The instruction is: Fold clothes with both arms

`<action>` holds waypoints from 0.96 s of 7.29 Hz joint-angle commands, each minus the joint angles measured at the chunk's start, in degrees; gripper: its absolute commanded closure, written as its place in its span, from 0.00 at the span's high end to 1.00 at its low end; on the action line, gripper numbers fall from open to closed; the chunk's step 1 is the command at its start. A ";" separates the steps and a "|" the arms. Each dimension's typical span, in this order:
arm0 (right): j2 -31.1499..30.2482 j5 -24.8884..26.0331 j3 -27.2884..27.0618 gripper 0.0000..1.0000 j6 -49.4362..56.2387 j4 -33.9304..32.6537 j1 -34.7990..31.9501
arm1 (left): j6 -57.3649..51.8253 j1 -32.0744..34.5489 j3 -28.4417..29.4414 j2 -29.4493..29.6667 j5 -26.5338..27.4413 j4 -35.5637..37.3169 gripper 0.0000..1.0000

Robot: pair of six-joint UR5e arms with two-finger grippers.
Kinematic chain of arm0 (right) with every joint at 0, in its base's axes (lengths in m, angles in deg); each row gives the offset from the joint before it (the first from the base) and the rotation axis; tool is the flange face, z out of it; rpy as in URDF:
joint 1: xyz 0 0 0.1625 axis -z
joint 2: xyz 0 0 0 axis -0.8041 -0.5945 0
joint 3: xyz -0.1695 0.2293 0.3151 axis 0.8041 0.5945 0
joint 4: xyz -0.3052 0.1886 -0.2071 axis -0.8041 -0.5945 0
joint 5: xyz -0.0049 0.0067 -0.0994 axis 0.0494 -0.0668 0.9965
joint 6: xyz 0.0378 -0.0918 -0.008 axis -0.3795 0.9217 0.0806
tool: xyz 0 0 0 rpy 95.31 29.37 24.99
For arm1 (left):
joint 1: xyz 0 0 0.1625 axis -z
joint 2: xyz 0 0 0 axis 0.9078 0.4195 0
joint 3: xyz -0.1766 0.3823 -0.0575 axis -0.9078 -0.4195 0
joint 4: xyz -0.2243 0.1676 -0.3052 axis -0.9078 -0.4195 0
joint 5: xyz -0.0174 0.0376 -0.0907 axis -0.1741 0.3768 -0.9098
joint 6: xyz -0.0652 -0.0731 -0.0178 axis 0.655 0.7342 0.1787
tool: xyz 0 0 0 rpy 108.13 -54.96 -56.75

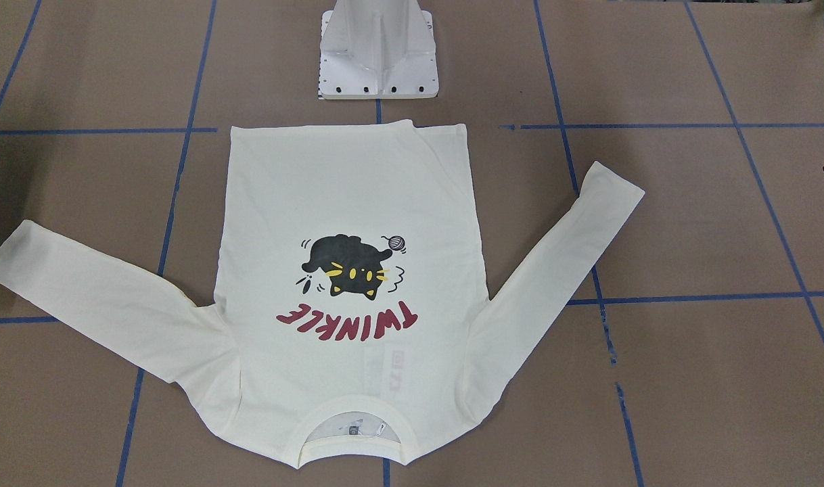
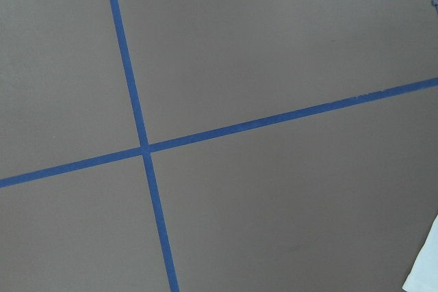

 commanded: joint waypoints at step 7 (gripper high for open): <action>0.86 -7.46 -17.69 0.00 -23.19 -0.11 2.14 | -0.07 0.00 -0.05 0.02 0.00 -0.08 1.00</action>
